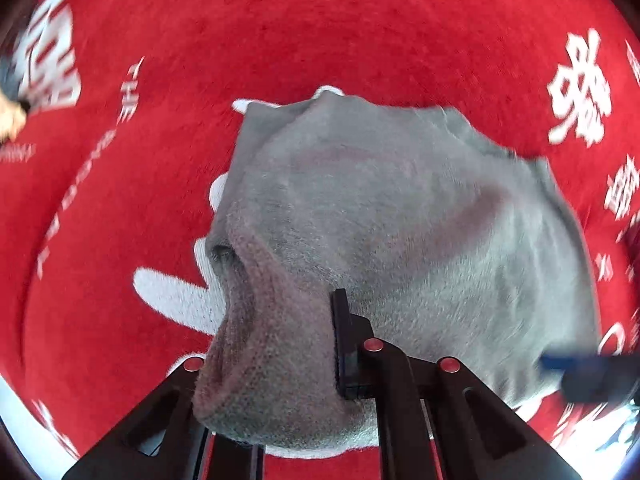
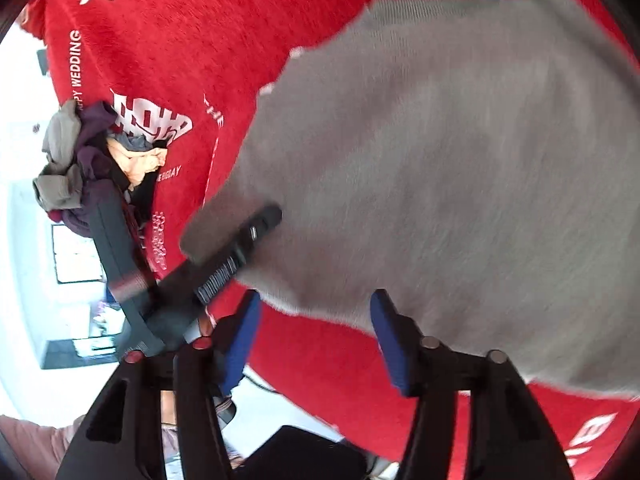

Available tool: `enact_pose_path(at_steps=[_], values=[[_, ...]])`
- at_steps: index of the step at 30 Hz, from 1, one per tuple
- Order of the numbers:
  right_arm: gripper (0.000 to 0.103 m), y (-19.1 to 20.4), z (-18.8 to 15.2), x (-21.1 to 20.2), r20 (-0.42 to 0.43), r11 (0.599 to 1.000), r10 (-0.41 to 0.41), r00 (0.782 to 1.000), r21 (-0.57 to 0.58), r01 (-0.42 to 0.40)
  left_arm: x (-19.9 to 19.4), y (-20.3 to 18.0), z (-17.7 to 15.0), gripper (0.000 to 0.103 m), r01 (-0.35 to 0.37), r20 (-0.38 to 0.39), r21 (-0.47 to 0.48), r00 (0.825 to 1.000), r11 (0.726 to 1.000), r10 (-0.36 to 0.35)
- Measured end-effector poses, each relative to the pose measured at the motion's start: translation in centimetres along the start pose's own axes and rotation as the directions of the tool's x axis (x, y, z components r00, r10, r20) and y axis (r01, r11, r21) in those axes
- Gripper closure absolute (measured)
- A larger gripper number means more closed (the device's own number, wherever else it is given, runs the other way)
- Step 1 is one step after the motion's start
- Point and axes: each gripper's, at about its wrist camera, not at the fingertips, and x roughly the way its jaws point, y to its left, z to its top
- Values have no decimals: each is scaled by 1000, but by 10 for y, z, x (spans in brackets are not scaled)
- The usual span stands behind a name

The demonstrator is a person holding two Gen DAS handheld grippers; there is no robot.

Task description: Fold small clothes

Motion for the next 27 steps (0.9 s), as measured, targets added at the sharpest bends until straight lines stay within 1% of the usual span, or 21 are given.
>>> enact_pose_path(at_steps=[3,5,8,9,11,12,13,14,15,16,17,18,20,22,24,26,27], values=[[41,7,31,-13,20,999,-33,999,-24,34,-2,-8,2,91,-28,15,57,1000,998,27],[41,17,54,-14,24,998,-51,998,-48,52,-4,-12,1,91,-47,26,91,999,995,44],[39,37,87,-4,-20,990,-91,996,-105,89,-8,-20,-4,91,-90,60,163,995,983,81],[37,47,98,3,-42,986,-108,993,-134,102,-9,-24,-6,91,-109,75,195,993,975,96],[36,68,116,14,-64,971,-150,987,-198,134,-11,-36,-12,91,-158,115,281,985,947,130],[33,79,122,21,-75,962,-167,983,-232,146,-12,-41,-15,91,-177,134,316,981,932,141],[31,94,132,33,-105,948,-190,976,-276,155,-12,-46,-19,91,-195,155,357,977,914,148],[25,103,137,43,-137,941,-202,970,-300,153,-13,-50,-21,91,-205,166,380,974,902,151],[22,112,142,55,-181,935,-216,960,-322,149,-14,-52,-24,91,-216,179,402,972,890,155],[22,119,146,71,-230,929,-235,944,-340,148,-15,-54,-26,91,-224,189,419,969,880,157],[22,126,149,87,-281,923,-260,924,-354,152,-16,-56,-28,91,-232,198,432,967,872,159],[21,132,151,104,-328,914,-290,899,-373,159,-17,-57,-29,91,-236,203,438,966,868,161],[21,138,150,130,-386,890,-356,851,-418,183,-18,-57,-29,91,-238,205,438,965,867,161],[21,145,147,155,-413,852,-435,800,-477,216,-18,-55,-29,91,-234,206,433,966,870,158],[21,150,144,169,-421,825,-478,771,-516,230,-18,-55,-28,91,-236,210,428,965,872,157],[21,150,142,179,-421,804,-513,748,-540,247,-16,-55,-30,91,-242,220,431,962,869,159],[21,153,143,184,-417,796,-528,740,-548,258,-17,-57,-31,91,-252,230,438,959,863,163]])
